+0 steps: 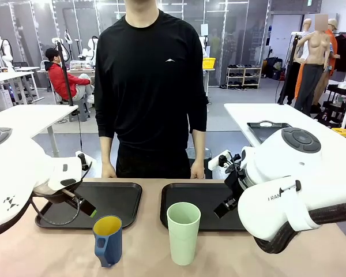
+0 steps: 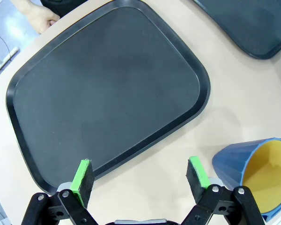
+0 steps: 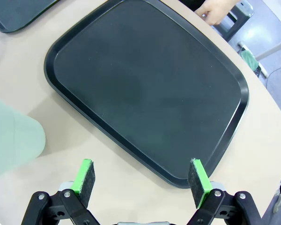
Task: Sort and store the cups by type.
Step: Pick up the Reusable plastic cup.
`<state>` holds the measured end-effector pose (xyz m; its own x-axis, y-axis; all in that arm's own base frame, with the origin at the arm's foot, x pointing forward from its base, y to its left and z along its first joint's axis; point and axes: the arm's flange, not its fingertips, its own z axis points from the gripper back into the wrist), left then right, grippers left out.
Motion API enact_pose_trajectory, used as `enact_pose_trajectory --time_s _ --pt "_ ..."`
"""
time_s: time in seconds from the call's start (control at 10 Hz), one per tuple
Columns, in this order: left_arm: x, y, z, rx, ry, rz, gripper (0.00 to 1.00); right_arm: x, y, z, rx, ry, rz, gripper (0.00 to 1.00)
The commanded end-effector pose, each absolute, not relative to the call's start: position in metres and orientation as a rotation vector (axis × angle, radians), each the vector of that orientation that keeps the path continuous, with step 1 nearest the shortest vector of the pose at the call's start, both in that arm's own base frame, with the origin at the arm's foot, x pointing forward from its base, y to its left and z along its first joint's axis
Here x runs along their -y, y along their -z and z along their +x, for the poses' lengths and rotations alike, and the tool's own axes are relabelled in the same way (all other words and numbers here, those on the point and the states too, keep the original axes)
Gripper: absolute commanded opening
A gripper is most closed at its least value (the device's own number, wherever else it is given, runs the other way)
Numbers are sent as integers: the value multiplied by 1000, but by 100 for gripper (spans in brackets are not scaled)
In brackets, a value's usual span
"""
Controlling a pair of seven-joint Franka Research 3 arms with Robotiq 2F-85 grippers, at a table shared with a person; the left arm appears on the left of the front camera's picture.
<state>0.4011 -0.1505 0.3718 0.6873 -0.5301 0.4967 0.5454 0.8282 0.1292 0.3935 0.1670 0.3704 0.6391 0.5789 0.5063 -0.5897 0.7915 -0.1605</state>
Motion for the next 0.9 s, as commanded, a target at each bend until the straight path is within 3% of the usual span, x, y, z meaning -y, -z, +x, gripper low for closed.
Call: enact_pose_trajectory --time_s 0.0,0.8 --pt "150 -372 401 547 601 -30 100 -167 -371 393 573 -665 22 100" --pt "150 -372 401 547 601 -30 100 -167 -370 393 570 -667 20 100"
